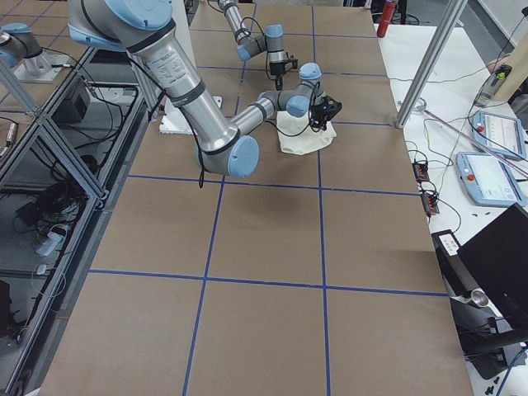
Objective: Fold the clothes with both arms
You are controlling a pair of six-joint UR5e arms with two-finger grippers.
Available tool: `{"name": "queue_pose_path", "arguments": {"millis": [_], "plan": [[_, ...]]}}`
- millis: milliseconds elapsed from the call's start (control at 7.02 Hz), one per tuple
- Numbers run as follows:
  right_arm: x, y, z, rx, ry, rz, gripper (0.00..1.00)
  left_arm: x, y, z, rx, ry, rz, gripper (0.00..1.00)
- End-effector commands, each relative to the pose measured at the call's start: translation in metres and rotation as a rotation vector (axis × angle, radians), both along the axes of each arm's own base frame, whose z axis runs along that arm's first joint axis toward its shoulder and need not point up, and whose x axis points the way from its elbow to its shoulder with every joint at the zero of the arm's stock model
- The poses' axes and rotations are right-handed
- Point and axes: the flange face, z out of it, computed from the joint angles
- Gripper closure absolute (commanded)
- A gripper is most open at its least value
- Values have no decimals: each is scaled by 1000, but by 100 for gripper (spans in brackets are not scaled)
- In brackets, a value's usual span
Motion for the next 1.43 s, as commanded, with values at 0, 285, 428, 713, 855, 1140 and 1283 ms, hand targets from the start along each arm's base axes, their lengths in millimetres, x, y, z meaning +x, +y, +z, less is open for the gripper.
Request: {"name": "queue_pose_path", "arguments": {"millis": [0, 285, 428, 713, 855, 1140, 1283], "plan": [[0, 0, 4, -4, 5, 0, 100, -42, 26, -11, 13, 47, 36, 100], [-2, 0, 4, -4, 6, 0, 100, -52, 29, -35, -37, 99, 1, 100], [-2, 0, 2, -3, 5, 0, 100, -42, 20, -64, -16, 133, -22, 100], [-2, 0, 2, -3, 2, 0, 100, -27, 12, -61, -22, 118, -28, 100], [-1, 0, 2, -3, 3, 1, 100, -10, 1, -60, -23, 101, -48, 100], [-2, 0, 2, -3, 2, 0, 100, -1, -8, -52, -25, 80, -59, 100], [-1, 0, 3, -4, 4, -1, 100, 0, -15, -44, -27, 61, -79, 100]]}}
